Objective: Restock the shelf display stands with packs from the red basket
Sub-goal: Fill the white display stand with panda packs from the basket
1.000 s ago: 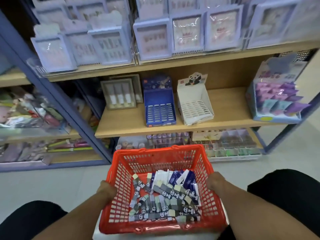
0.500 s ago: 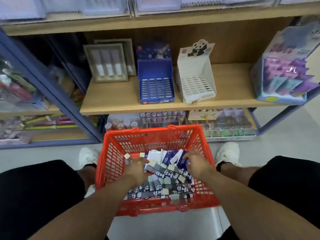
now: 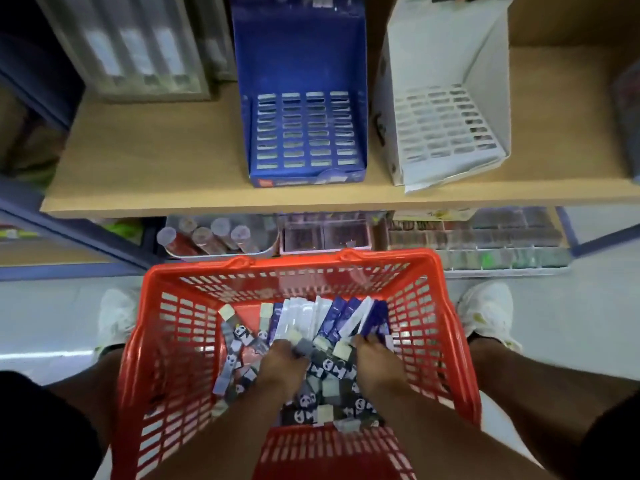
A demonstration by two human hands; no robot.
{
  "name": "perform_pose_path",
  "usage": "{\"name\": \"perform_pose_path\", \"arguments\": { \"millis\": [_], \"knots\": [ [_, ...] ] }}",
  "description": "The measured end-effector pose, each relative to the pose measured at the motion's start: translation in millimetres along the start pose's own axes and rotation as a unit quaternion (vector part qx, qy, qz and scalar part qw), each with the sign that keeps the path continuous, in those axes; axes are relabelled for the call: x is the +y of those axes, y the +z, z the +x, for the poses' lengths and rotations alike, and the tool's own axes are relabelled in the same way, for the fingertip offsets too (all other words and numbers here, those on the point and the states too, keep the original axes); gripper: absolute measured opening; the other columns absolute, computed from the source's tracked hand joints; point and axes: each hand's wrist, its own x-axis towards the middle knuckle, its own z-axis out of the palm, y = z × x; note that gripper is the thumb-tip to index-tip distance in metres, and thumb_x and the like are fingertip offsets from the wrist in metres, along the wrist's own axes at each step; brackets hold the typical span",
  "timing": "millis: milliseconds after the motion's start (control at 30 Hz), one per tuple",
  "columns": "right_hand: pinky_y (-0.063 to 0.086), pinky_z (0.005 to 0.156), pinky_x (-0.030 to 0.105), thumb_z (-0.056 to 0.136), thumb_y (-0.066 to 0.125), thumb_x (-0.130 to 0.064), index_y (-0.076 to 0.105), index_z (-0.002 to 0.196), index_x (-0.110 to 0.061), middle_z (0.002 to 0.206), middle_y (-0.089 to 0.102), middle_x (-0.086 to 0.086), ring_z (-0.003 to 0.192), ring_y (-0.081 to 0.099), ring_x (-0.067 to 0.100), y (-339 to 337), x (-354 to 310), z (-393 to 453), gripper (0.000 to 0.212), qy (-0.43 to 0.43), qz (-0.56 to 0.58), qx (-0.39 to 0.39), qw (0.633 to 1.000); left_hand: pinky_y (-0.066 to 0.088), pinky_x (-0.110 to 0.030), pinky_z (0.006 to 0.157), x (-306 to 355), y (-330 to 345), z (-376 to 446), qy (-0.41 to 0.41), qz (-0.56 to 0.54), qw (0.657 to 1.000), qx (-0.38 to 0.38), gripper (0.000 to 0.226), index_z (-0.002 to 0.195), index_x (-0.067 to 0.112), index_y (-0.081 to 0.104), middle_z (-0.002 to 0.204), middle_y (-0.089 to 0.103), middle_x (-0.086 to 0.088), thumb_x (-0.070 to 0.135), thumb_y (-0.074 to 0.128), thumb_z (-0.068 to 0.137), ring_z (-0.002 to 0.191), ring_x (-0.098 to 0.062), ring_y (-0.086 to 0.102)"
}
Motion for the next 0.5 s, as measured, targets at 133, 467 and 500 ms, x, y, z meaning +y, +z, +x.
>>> {"name": "perform_pose_path", "arguments": {
  "millis": [133,467,500],
  "knots": [
    [0.051,0.093,0.042,0.092,0.048,0.002,0.031,0.152,-0.025,0.15,0.035,0.013,0.121,0.057,0.033,1.7,-4.0,0.6,0.068,0.0,-0.017,0.0,1.0,0.045,-0.026,0.076,7.3,18.2,11.7,-0.048,-0.063,0.997,0.018,0.031,0.103,0.013,0.058,0.093,0.063,-0.003,0.029,0.077,0.084,0.083,-0.02,0.058],
    [0.051,0.091,0.039,0.092,0.058,-0.014,0.047,0.142,-0.028,0.136,0.049,0.003,0.115,0.061,0.029,-1.4,-4.1,-13.6,0.053,-0.031,-0.003,0.016,0.999,0.039,-0.026,0.061,21.9,39.3,15.6,0.004,-0.051,0.998,0.035,0.027,0.077,0.021,0.042,0.077,0.05,-0.004,0.004,0.057,0.092,0.077,-0.02,0.05],
    [0.051,0.091,0.039,0.092,0.058,-0.016,0.047,0.141,-0.028,0.135,0.05,0.003,0.114,0.062,0.028,-2.7,-3.3,-15.4,0.051,-0.03,0.004,0.024,0.999,0.037,-0.025,0.057,18.9,40.6,17.3,0.042,-0.056,0.997,0.028,0.031,0.071,0.017,0.04,0.073,0.047,-0.01,-0.001,0.048,0.095,0.069,-0.021,0.046]
  ]
}}
